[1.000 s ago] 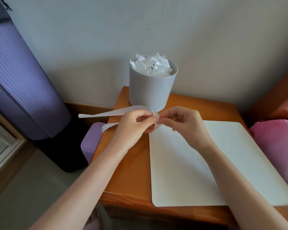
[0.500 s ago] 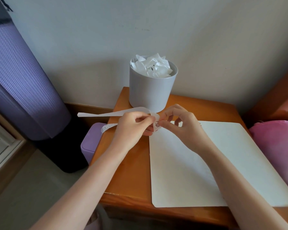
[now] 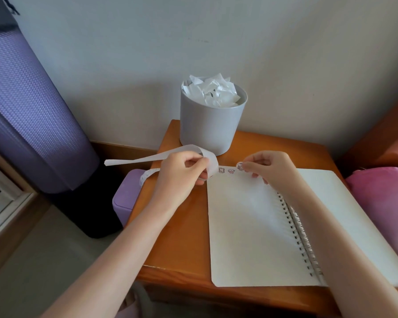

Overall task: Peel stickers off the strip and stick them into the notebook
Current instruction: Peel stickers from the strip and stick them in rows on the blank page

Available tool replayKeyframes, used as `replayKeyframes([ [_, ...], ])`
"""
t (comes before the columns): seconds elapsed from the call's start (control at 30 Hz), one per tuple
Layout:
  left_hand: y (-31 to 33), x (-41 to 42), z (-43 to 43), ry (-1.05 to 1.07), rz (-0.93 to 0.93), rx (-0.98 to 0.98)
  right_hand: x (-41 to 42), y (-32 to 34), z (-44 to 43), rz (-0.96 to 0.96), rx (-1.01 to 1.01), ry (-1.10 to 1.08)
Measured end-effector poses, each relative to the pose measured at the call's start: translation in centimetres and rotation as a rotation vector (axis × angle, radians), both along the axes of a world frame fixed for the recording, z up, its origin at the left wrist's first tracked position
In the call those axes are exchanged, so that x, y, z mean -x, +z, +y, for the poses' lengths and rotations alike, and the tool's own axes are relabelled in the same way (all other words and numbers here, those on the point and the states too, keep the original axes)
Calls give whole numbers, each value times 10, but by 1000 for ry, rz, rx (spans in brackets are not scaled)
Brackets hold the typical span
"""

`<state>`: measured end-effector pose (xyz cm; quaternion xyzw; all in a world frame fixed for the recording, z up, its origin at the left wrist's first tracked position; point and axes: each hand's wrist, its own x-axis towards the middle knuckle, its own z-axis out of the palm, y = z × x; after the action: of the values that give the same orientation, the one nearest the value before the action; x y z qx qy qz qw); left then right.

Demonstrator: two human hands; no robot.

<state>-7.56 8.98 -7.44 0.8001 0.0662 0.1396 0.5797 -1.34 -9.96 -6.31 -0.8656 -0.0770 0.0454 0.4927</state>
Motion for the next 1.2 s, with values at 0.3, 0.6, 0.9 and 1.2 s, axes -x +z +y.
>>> replayKeyframes([
  [0.3, -1, -1, 0, 6, 14, -17, -7, -13, 3, -29, 106, -76],
  [0.6, -1, -1, 0, 5, 26, -17, -8, -17, 3, -53, 134, -72],
  [0.9, -2, -1, 0, 1, 16, -15, -7, -17, 3, -62, 159, -74],
  [1.2, -2, -3, 0, 1, 18, -22, -7, -18, 4, -88, 171, -62],
])
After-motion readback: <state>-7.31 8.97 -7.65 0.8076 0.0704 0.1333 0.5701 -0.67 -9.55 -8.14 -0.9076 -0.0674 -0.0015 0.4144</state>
